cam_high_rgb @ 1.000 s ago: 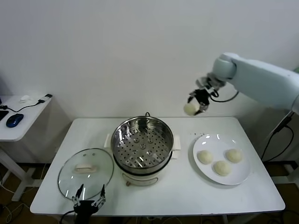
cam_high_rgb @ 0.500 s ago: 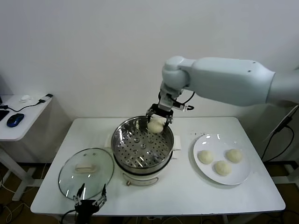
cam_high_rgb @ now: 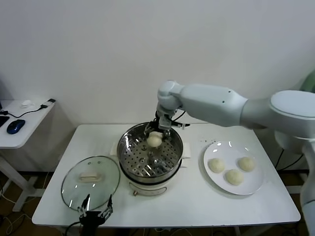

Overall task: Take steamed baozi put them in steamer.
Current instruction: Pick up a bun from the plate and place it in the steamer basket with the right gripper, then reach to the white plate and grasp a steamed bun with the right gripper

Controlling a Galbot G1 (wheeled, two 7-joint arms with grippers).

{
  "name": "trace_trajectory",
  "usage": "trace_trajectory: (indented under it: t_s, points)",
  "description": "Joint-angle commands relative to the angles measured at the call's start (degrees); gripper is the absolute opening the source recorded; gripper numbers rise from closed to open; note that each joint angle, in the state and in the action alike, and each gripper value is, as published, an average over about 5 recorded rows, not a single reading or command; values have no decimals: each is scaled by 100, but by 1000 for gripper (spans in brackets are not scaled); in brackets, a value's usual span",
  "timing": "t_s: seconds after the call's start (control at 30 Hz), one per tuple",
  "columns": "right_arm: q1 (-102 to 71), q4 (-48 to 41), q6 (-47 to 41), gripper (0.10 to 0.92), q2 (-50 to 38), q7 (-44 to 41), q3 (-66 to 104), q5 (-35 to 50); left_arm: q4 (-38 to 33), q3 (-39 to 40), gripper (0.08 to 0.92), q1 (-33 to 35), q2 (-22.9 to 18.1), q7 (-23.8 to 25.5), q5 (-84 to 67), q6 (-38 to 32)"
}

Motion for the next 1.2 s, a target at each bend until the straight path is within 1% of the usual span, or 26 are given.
trace_trajectory:
  t_s: [0.03,0.17,0.4,0.53,0.67,0.77,0.87,0.93,1.03,1.2]
  points:
    - [-423,-862,229,687,340,130,160,-329,2,0,823,-3,4,0,-8,-6]
    - [-438,-1137,295,694,467,161,188,-239,23,-1,823,-20,6,-26,-39,-18]
    - [-319,-1240,449,812,558,210,-8,257,23,-1,823,-19,11,-62,-73,-19]
    - [-72,-1003,488,822,398,104,70,501,12,16,823,-9,-11,-78,-60,-21]
    - [846,-274,358,823,-116,-460,-329,1618,1,50,823,20,-24,-81,-33,-24]
    - [1698,304,113,823,-665,-889,-1032,2914,-6,108,823,34,-33,-76,-42,-16]
    - [2530,796,-378,823,-1347,-1175,-1948,4216,-14,162,823,23,-62,-71,-38,-9]
    - [2959,1048,-997,823,-1873,-1289,-2490,4658,-13,175,823,8,-73,-72,-33,-5]
    - [3427,1460,-2041,823,-2637,-1289,-3181,4804,1,166,823,-21,-59,-74,-46,-7]
    - [3434,2255,-3304,823,-3613,-825,-4051,4395,19,115,823,-64,11,-77,-123,-12]
